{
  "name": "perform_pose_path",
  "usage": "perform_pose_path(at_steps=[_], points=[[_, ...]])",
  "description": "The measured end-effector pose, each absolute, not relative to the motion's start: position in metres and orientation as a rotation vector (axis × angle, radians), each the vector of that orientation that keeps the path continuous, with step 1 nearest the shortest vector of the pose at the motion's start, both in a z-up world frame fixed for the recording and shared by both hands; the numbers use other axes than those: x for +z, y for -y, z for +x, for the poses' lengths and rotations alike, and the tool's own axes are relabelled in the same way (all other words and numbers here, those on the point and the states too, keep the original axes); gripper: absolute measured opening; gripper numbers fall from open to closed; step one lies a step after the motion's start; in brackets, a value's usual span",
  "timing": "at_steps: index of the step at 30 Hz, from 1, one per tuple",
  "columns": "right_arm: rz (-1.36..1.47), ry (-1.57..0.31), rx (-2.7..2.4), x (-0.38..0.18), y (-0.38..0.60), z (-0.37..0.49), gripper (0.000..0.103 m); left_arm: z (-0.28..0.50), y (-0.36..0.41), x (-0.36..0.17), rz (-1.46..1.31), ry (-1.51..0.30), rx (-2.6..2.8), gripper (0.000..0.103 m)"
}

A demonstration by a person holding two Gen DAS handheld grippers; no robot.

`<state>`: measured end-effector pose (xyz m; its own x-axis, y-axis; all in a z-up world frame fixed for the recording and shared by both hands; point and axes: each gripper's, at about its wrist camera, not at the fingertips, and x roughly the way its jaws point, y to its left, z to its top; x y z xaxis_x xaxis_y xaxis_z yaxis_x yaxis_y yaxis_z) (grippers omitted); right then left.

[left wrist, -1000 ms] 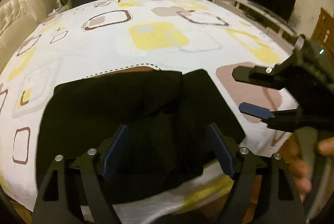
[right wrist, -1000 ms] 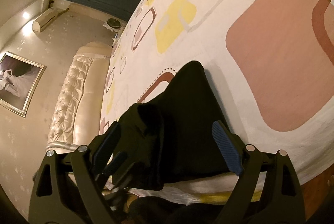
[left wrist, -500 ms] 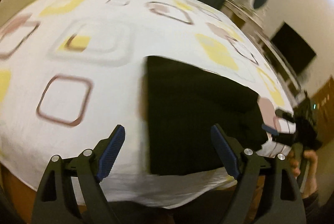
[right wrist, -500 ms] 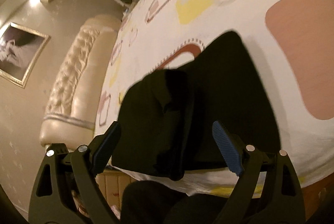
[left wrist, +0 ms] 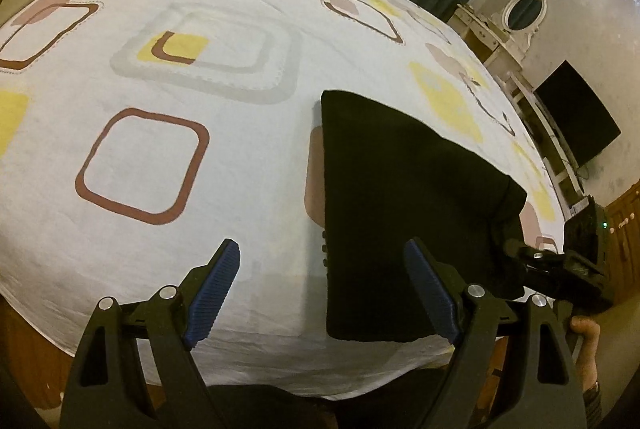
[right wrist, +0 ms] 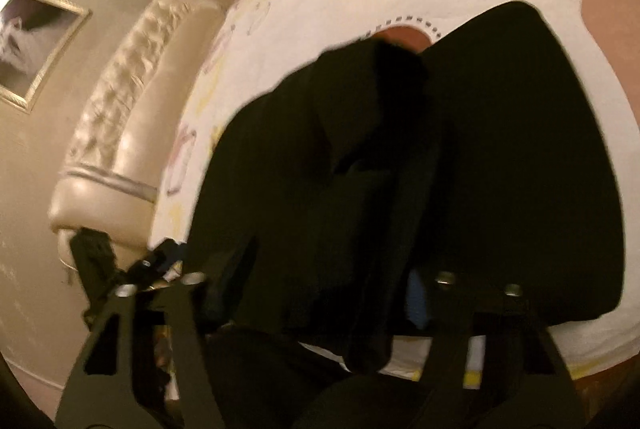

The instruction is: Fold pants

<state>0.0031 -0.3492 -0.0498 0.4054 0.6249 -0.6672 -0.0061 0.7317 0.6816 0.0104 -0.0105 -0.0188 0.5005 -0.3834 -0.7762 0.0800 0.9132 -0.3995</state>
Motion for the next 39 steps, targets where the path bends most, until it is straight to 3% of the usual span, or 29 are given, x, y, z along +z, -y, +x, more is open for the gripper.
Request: perform_pose_path(at_steps=[1,4,18,39], points=[[0.652,-1.098,0.436,-0.050,0.346,0.004,0.032,0.010,0.010,-0.020,-0.331,-1.016,-0.287,0.083],[0.668,-1.078,0.431,-0.043,0.347,0.003,0.016,0.010,0.011,-0.023,-0.313,-1.016,-0.279,0.083],[0.634,-0.890,0.493,0.053,0.390,-0.006,0.012,0.009,0.010,-0.020,-0.311,-1.003,-0.281,0.083],[0.881,-1.001,0.334,-0.076,0.465,-0.009,0.012,0.003,0.024,-0.024,-0.290,-1.026,-0.320,0.083]])
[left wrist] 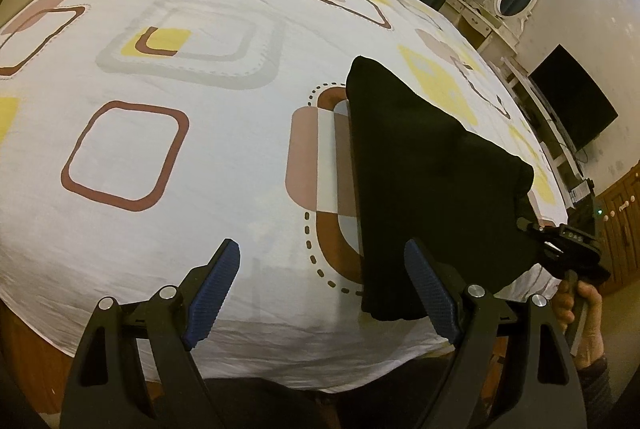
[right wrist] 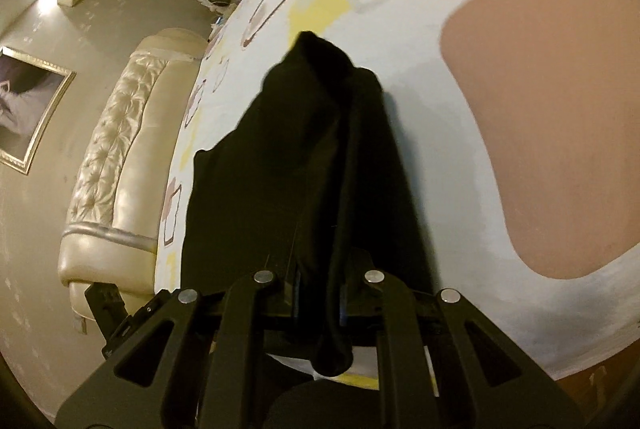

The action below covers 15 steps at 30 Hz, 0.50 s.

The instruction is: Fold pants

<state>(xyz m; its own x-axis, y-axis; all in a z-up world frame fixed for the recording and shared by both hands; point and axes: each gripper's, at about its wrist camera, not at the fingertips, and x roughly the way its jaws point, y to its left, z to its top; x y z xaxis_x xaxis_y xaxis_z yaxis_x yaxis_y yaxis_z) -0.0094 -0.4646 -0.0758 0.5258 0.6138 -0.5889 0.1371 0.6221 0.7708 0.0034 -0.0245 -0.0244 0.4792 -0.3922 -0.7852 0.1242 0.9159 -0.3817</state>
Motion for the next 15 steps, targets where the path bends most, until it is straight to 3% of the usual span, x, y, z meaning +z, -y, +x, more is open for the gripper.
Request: perform_pose_path(at_steps=[15], points=[[0.968,-0.982,0.363,-0.090,0.470,-0.012,0.012,0.002,0.028,-0.026,-0.276,-1.027,-0.324,0.083]])
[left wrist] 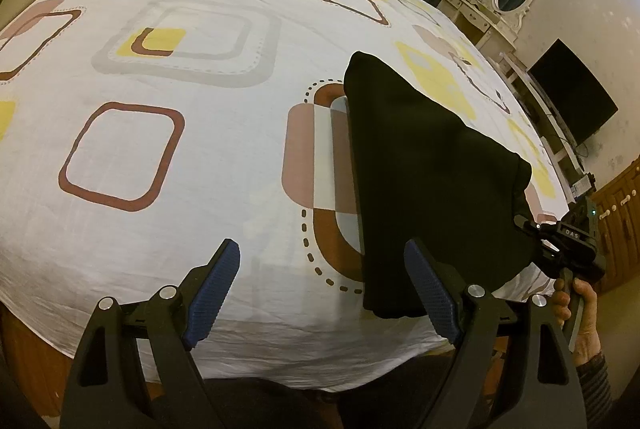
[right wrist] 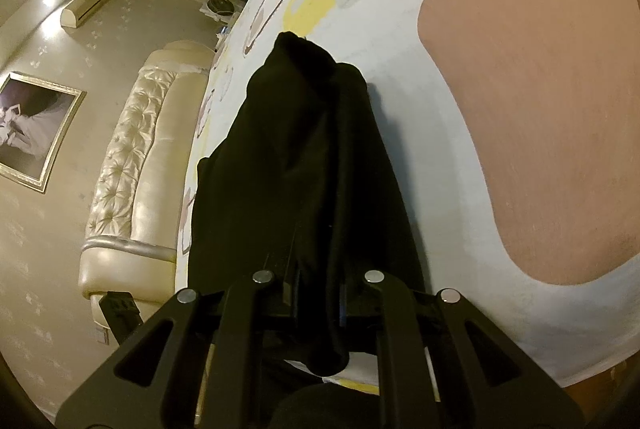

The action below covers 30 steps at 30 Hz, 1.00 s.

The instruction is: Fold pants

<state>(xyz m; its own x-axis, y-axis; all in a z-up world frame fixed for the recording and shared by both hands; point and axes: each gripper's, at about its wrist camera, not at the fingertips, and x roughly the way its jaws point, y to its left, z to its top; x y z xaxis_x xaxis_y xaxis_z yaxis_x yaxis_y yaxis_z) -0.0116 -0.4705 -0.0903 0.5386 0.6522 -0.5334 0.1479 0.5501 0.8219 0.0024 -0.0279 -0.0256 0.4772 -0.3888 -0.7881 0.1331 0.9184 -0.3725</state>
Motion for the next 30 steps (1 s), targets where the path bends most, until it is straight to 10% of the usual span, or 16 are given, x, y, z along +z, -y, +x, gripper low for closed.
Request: perform_pose_path(at_steps=[12,22,30], points=[[0.968,-0.956,0.272,-0.079,0.505,-0.033,0.014,0.005,0.028,-0.026,-0.269,-1.032,-0.338,0.083],[1.031,-0.748,0.189,-0.028,0.558,-0.074,0.076,0.005,0.032,-0.028,-0.278,-1.036,-0.359,0.083],[1.079,-0.885,0.250,-0.064,0.528,-0.061,0.080,0.012,0.040,-0.041,-0.332,-1.089,-0.449,0.083]])
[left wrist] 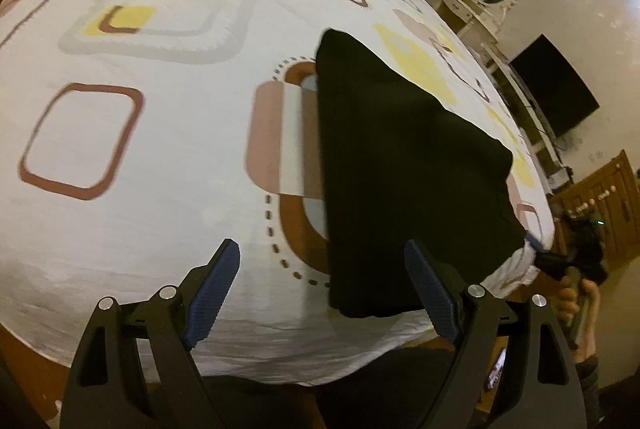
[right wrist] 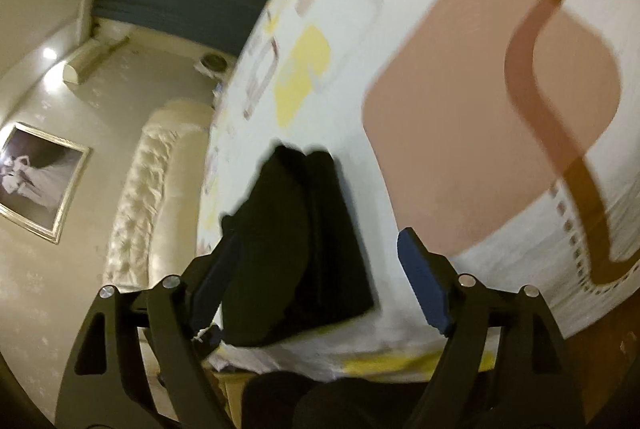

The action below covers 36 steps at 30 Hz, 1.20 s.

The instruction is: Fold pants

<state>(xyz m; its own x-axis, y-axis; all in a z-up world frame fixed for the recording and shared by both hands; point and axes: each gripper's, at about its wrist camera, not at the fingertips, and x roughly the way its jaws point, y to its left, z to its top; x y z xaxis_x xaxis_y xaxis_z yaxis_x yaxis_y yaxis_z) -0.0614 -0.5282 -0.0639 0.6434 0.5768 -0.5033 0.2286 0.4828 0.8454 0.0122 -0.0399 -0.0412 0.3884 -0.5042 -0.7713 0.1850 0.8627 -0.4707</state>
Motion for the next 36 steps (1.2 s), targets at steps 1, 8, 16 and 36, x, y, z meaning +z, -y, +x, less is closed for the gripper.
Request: perform_pose_path(at_steps=[1,8,16,36], points=[[1.083,-0.907,0.268,-0.070,0.522,-0.058,0.080,0.014,0.042,-0.043,-0.338,-1.097,-0.468,0.083],[1.043,-0.987,0.324,-0.083,0.494,-0.047,0.080,0.026,0.054,-0.057,-0.436,-1.143,-0.575,0.083],[1.035,-0.997,0.378,-0.091,0.477,-0.040,0.080,0.037,0.056,-0.073,-0.563,-1.180,-0.658,0.083],[0.908,-1.003,0.322,-0.086,0.456,-0.037,0.043,0.034,0.079,-0.059,-0.457,-1.145,-0.646,0.042]])
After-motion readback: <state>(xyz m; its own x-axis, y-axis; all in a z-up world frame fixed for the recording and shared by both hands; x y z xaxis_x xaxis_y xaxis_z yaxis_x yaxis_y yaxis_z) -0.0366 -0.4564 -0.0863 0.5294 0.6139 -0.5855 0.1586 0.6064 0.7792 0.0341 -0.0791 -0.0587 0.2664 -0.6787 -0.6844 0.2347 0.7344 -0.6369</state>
